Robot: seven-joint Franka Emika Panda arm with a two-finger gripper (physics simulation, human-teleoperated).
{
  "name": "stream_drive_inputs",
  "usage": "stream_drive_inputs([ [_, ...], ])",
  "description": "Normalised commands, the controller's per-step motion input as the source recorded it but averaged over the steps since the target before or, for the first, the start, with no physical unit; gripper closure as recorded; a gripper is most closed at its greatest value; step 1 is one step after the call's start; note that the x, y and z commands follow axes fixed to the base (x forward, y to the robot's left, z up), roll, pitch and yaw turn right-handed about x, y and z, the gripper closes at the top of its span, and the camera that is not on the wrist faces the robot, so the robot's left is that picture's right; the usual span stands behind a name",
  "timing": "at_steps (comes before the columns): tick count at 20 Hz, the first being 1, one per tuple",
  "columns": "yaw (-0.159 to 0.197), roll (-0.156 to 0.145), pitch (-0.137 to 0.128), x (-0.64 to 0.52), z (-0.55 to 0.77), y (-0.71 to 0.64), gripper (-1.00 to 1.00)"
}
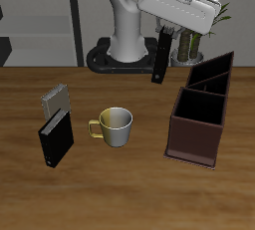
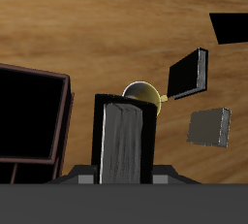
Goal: Place the left black book into the left desk caddy's back compartment
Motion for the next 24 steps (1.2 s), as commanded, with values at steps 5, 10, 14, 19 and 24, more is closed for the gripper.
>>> stream_drive_inputs([
  [5, -0.002, 0.006, -0.007, -0.33, -0.05, 0.21, 1.00],
  [10, -0.005, -0.007, -0.003, -0.22, -0.01, 0.11, 1.00],
  [14, 0.007, 0.034, -0.003, -0.28, 0.00, 0.28, 1.00],
  [19, 0.000, 0.064, 0.005, -0.22, -0.07, 0.40, 1.00],
  [24, -0.013, 0.040, 0.011, -0.11, -0.08, 0.34, 1.00],
])
